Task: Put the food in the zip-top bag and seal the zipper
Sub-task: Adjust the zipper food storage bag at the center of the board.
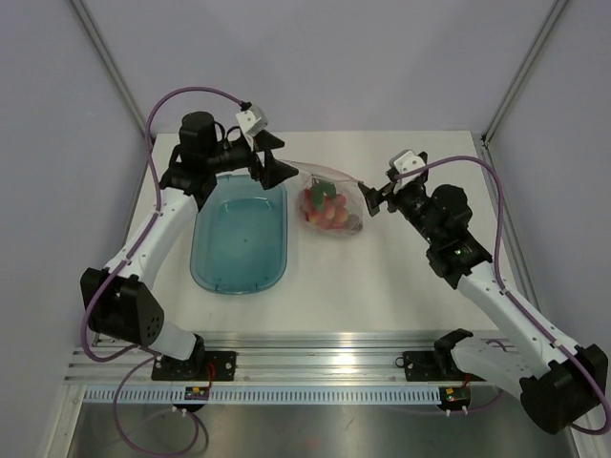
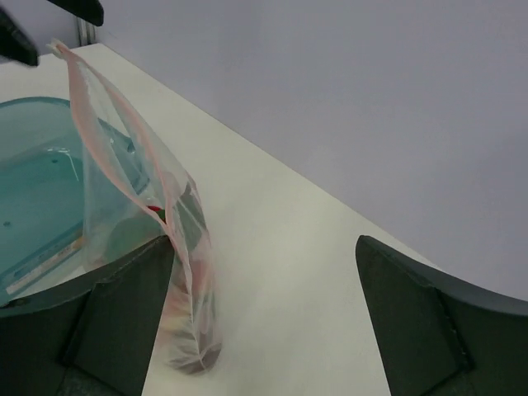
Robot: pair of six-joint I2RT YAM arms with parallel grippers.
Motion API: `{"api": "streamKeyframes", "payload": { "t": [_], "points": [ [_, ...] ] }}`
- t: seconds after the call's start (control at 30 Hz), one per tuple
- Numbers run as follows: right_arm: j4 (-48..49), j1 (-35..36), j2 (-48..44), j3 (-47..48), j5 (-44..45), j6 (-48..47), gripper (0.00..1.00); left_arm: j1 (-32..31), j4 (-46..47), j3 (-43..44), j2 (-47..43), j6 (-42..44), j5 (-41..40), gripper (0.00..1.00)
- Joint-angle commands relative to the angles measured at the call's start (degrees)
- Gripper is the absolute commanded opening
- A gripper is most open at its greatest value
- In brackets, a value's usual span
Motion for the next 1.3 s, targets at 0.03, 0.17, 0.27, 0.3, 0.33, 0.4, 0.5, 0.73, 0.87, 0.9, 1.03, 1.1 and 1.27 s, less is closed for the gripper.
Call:
{"api": "streamKeyframes", "payload": {
  "t": [0.03,0.17,0.27,0.3,0.33,0.4,0.5,0.73,0.87,0.9,1.03,1.1,1.27],
  "points": [
    [-12.09,-0.09,-6.74,4.28,6.27,10.44,0.99,-0.99,5.41,-5.22,-9.68,-3.21,0.60,0.99],
    [-26.80,-0.09,-12.45,7.44,19.44,21.18,1.00,-1.17,4.73,-9.03,-18.74,-5.05,-3.26,0.99],
    [-32.09,-0.18,-16.22,6.66,29.64,30.47,0.99,-1.17,1.83,-10.26,-24.19,-6.81,-11.76,0.99],
    [-33.93,-0.09,-16.50,6.83,32.88,31.98,0.99,-1.17,1.13,-10.52,-25.17,-7.16,-13.36,0.99],
    [-37.25,-0.09,-16.77,7.10,33.44,32.69,0.99,-1.17,-0.70,-10.70,-27.18,-7.43,-14.60,0.99],
    [-39.91,-0.09,-15.98,7.71,35.01,35.50,0.99,-1.08,-2.47,-10.62,-28.51,-8.04,-18.47,0.99],
    [-42.21,0.00,-14.84,7.54,33.45,37.79,0.99,-1.17,-7.56,-9.91,-30.09,-9.62,-19.97,0.99],
    [-41.68,-0.09,-13.96,5.25,31.07,39.64,1.00,-1.17,-12.41,-11.84,-32.56,-9.71,-23.74,0.99],
    [-42.21,-0.09,-12.11,4.64,30.81,41.05,0.99,-1.08,-12.41,-14.56,-33.08,-13.39,-25.24,0.99],
    [-42.47,-0.09,-11.59,4.55,30.89,41.57,1.00,-1.17,-12.41,-15.18,-32.91,-15.93,-25.77,0.99],
    [-45.20,-0.09,-8.08,4.03,30.46,45.52,0.99,-1.17,-15.48,-17.73,-31.95,-22.01,-31.29,0.99],
    [-44.94,-0.18,-7.19,3.32,27.30,46.41,0.99,-1.17,-18.81,-18.26,-31.42,-24.65,-36.21,0.99],
    [-39.41,1.13,-4.82,0.86,15.02,43.87,0.99,-1.08,-20.85,-23.78,-32.90,-28.60,-43.60,0.99]
  ]
}}
